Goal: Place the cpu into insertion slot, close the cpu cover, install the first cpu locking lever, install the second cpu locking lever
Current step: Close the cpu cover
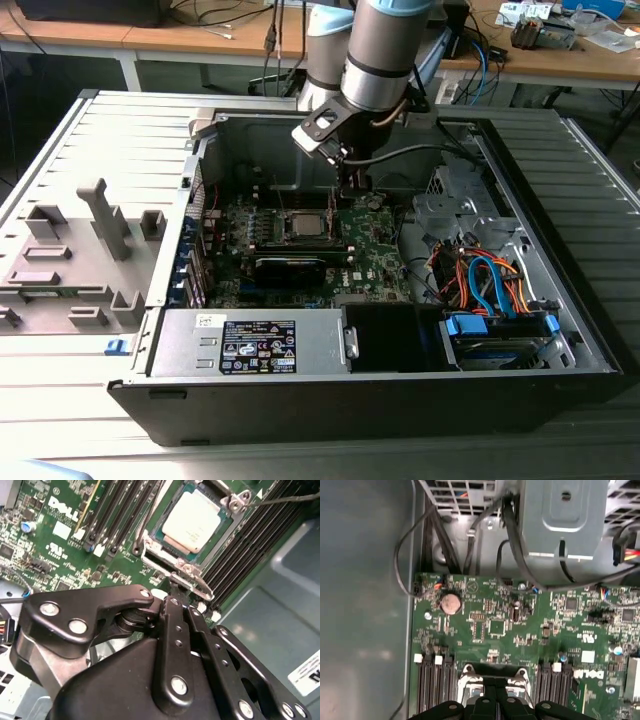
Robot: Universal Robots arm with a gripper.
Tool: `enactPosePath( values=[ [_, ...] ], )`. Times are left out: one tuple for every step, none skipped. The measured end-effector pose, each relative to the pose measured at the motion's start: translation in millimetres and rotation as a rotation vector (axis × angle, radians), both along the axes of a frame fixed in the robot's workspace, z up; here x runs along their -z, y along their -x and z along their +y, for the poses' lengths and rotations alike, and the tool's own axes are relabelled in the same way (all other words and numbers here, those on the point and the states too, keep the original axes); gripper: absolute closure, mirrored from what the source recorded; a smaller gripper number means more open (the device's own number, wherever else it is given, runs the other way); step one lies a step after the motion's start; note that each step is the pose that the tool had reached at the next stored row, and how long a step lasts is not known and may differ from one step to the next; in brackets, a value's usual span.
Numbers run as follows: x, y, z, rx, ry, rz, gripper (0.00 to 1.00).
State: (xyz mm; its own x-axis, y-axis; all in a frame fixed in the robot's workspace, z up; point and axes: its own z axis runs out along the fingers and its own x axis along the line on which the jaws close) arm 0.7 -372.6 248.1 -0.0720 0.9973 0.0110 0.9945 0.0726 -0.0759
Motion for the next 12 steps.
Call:
enactPosePath(
  values=[
    [0.9, 3.5, 0.0, 0.0, -0.0001, 0.0, 0.89],
    [1.8, 6.4, 0.0, 0.0, -0.0001, 0.0, 0.89],
    [2.8, 10.0, 0.0, 0.0, 0.0, 0.0, 0.89],
    [4.3, 14.7, 0.0, -0.001, -0.0001, 0.0, 0.89],
    [5.5, 17.7, 0.0, -0.003, -0.0001, 0.0, 0.89],
    [7.0, 20.8, 0.0, -0.004, -0.0002, 0.0, 0.89],
    [8.3, 23.5, 0.0, -0.005, -0.0002, -0.0001, 0.89],
    [10.1, 26.4, 0.0, -0.005, -0.0001, 0.0, 0.89],
    [11.8, 28.7, 0.0, -0.005, 0.0, 0.0, 0.89],
    [16.9, 35.1, 0.0, -0.005, -0.0001, 0.0, 0.89],
    [19.3, 38.1, 0.0, -0.005, 0.0, 0.0, 0.89],
    [21.3, 40.6, 0.0, -0.005, -0.0001, 0.0, 0.89]
  ],
)
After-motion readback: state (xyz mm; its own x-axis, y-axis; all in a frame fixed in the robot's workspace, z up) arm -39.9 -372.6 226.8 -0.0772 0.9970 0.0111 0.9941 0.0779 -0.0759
